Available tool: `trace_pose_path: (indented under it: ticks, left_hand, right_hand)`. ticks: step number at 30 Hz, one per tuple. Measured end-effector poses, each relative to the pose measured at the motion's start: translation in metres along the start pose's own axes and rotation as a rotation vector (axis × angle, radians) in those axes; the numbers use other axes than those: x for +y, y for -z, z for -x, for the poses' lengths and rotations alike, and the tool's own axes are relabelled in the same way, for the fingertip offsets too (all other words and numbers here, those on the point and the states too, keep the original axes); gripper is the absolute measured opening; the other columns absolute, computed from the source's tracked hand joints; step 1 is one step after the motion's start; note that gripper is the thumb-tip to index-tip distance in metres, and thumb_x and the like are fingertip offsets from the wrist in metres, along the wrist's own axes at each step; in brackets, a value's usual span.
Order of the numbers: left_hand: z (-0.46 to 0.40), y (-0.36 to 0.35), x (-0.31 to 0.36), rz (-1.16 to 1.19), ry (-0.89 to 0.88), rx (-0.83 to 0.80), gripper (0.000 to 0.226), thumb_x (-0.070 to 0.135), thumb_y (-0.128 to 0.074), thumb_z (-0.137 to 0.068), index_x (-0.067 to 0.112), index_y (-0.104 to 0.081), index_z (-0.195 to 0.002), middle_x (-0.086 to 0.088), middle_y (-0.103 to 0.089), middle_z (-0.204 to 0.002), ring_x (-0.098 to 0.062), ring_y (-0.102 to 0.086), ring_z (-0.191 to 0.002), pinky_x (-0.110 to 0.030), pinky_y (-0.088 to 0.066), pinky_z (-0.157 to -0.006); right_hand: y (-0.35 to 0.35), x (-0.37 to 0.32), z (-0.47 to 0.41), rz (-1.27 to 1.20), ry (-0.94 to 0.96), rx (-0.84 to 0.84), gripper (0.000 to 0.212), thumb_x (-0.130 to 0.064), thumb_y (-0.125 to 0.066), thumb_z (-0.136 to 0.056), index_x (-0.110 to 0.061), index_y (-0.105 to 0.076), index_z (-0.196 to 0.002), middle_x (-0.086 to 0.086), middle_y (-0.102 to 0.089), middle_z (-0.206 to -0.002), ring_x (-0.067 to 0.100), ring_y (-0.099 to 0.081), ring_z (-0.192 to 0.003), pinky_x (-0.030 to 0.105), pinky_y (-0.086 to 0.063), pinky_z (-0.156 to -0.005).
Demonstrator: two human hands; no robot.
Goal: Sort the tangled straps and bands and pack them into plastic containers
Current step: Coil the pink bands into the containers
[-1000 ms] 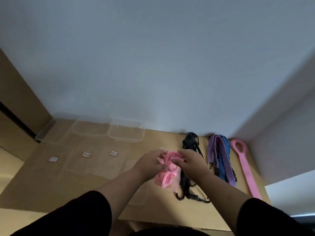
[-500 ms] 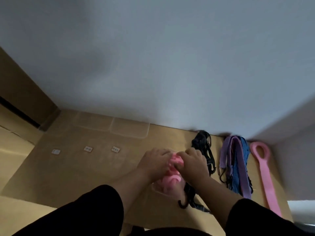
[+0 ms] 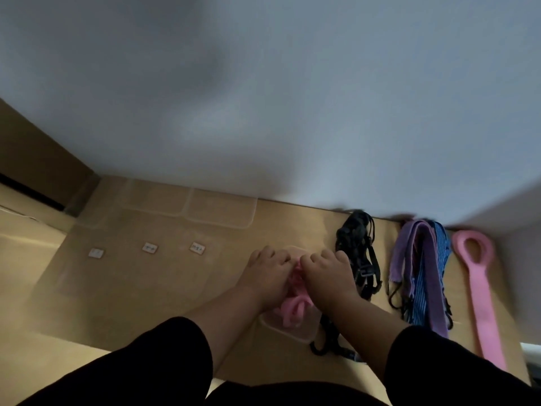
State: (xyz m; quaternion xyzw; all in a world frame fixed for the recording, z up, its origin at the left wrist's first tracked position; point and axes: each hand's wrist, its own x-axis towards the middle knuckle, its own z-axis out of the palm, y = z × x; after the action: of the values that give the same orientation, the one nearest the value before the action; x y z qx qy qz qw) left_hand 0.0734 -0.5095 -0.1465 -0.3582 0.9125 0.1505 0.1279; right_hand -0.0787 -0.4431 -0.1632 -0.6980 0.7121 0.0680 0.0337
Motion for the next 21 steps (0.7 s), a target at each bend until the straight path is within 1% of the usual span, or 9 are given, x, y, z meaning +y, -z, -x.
trace_pose_path:
  ticks: [3, 6, 8, 12, 13, 15, 17, 19, 21]
  left_hand:
    - [-0.001, 0.000, -0.002, 0.020, 0.004, -0.002, 0.049, 0.046, -0.042, -0.095, 0.029, -0.045, -0.141, 0.003, -0.043, -0.145, -0.027, -0.037, -0.122, -0.040, -0.031, -0.099]
    - [0.002, 0.003, -0.005, 0.071, -0.013, 0.015, 0.054, 0.044, -0.045, -0.095, 0.028, -0.042, -0.146, 0.003, -0.037, -0.152, -0.026, -0.034, -0.129, -0.039, -0.029, -0.104]
    - [0.005, 0.003, -0.010, 0.071, -0.039, 0.025, 0.058, 0.047, -0.046, -0.094, 0.027, -0.039, -0.148, 0.003, -0.034, -0.156, -0.026, -0.032, -0.133, -0.038, -0.028, -0.108]
    - [0.010, -0.002, -0.020, 0.068, -0.061, 0.031, 0.085, 0.067, -0.016, -0.077, 0.024, -0.042, -0.146, 0.001, -0.040, -0.154, -0.025, -0.038, -0.134, -0.040, -0.030, -0.112]
    - [0.012, -0.003, -0.022, 0.067, -0.070, 0.051, 0.083, 0.065, -0.015, -0.078, 0.024, -0.043, -0.146, 0.001, -0.041, -0.153, -0.024, -0.038, -0.134, -0.040, -0.030, -0.112]
    - [0.021, 0.000, -0.029, 0.083, -0.078, 0.107, 0.063, 0.054, -0.030, -0.091, 0.021, -0.047, -0.142, 0.000, -0.045, -0.148, -0.024, -0.041, -0.131, -0.038, -0.032, -0.111]
    - [0.034, 0.001, -0.037, 0.086, -0.086, 0.199, 0.050, 0.043, -0.040, -0.092, 0.016, -0.060, -0.129, -0.003, -0.058, -0.133, -0.026, -0.053, -0.119, -0.034, -0.041, -0.102]
    - [0.050, -0.002, -0.049, 0.150, -0.093, 0.209, 0.056, 0.041, -0.034, -0.085, 0.013, -0.066, -0.120, -0.007, -0.065, -0.123, -0.030, -0.060, -0.110, -0.037, -0.048, -0.098]
    - [0.064, -0.011, -0.063, 0.166, -0.110, 0.240, 0.054, 0.041, -0.037, -0.081, 0.014, -0.068, -0.116, -0.006, -0.067, -0.116, -0.029, -0.061, -0.104, -0.038, -0.051, -0.095]
  right_hand:
    - [0.000, -0.001, 0.002, -0.049, 0.009, 0.001, 0.029, -0.026, -0.083, -0.058, -0.024, -0.059, -0.072, -0.005, -0.063, -0.064, 0.022, -0.058, -0.064, 0.035, -0.042, -0.061]
    - [0.001, 0.003, 0.007, -0.119, -0.021, 0.026, 0.014, -0.036, -0.072, -0.078, -0.026, -0.063, -0.082, -0.007, -0.068, -0.075, 0.018, -0.059, -0.071, 0.033, -0.041, -0.066]
    - [0.005, 0.007, 0.010, -0.174, -0.049, 0.084, 0.018, -0.044, -0.066, -0.085, -0.027, -0.068, -0.087, -0.007, -0.067, -0.076, 0.017, -0.058, -0.070, 0.032, -0.038, -0.065]
    - [0.018, 0.009, 0.017, -0.302, -0.114, 0.071, 0.034, -0.052, -0.057, -0.091, -0.026, -0.067, -0.111, -0.006, -0.069, -0.098, 0.018, -0.060, -0.088, 0.035, -0.040, -0.079]
    - [0.022, 0.008, 0.019, -0.328, -0.128, 0.076, 0.037, -0.054, -0.057, -0.090, -0.026, -0.067, -0.113, -0.006, -0.068, -0.101, 0.017, -0.059, -0.091, 0.036, -0.040, -0.081]
    - [0.029, 0.007, 0.023, -0.337, -0.151, 0.082, 0.042, -0.058, -0.057, -0.090, -0.026, -0.066, -0.115, -0.007, -0.067, -0.103, 0.016, -0.057, -0.094, 0.035, -0.038, -0.084]
    - [0.035, 0.003, 0.026, -0.335, -0.161, 0.090, 0.043, -0.059, -0.056, -0.089, -0.026, -0.067, -0.114, -0.008, -0.066, -0.103, 0.015, -0.056, -0.094, 0.033, -0.036, -0.083]
    - [0.042, -0.004, 0.028, -0.309, -0.154, 0.118, 0.042, -0.058, -0.055, -0.089, -0.025, -0.068, -0.111, -0.007, -0.067, -0.100, 0.016, -0.057, -0.092, 0.032, -0.034, -0.079]
    - [0.048, -0.014, 0.028, -0.271, -0.110, 0.155, 0.043, -0.058, -0.049, -0.088, -0.023, -0.070, -0.103, -0.006, -0.068, -0.093, 0.018, -0.059, -0.084, 0.032, -0.035, -0.075]
